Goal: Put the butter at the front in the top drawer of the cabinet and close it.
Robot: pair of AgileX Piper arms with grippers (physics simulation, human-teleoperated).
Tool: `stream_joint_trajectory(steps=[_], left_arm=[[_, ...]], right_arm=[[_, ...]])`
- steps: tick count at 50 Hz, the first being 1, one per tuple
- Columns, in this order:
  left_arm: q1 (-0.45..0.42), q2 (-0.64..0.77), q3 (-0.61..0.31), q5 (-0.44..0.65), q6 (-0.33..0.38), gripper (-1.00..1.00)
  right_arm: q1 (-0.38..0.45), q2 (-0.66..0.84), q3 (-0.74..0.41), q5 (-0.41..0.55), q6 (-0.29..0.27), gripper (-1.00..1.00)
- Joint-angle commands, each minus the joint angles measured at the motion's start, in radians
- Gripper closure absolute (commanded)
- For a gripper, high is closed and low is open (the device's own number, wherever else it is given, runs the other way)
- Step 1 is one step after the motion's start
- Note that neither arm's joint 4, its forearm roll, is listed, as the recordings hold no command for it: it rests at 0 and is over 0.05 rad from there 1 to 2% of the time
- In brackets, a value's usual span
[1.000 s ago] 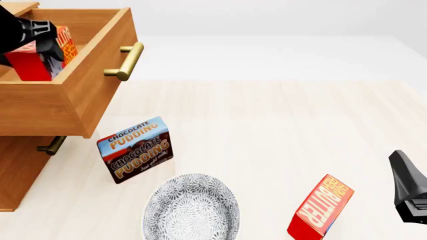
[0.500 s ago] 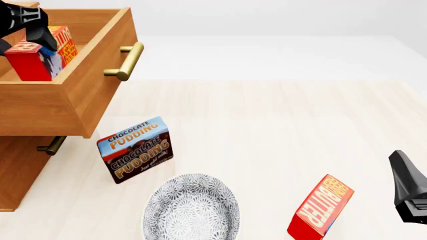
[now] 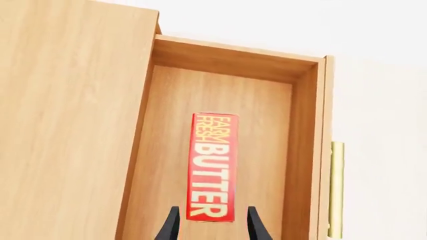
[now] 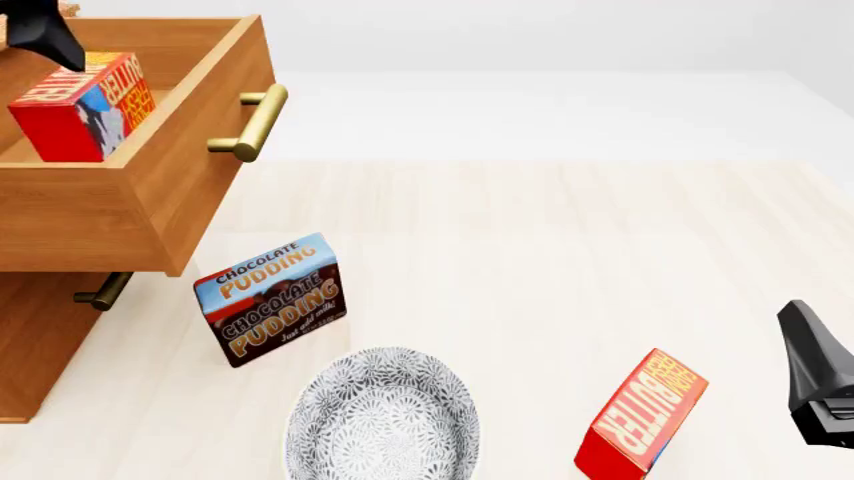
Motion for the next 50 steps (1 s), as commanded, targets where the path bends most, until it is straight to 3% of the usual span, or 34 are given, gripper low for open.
stream_joint_trajectory(steps=[1, 20, 30, 32, 50], left_arm=[[-0.009, -0.039, 0.003, 0.016, 0.014, -1.0], [-0.1, -0.122, 0.014, 0.017, 0.091, -1.0], [-0.204, -0.131, -0.047, 0.017, 0.131, -1.0], [-0.191, -0.138, -0.049, 0.017, 0.158, -1.0], [-0.374, -0.06, -0.196, 0.017, 0.179, -1.0]], right_arm=[[0.0, 0.0, 0.001, -0.001, 0.001, -1.0], [0.0, 0.0, 0.001, -0.001, 0.001, -1.0], [0.0, 0.0, 0.001, -0.001, 0.001, -1.0], [0.0, 0.0, 0.001, -0.001, 0.001, -1.0], [0.0, 0.0, 0.001, -0.001, 0.001, -1.0]])
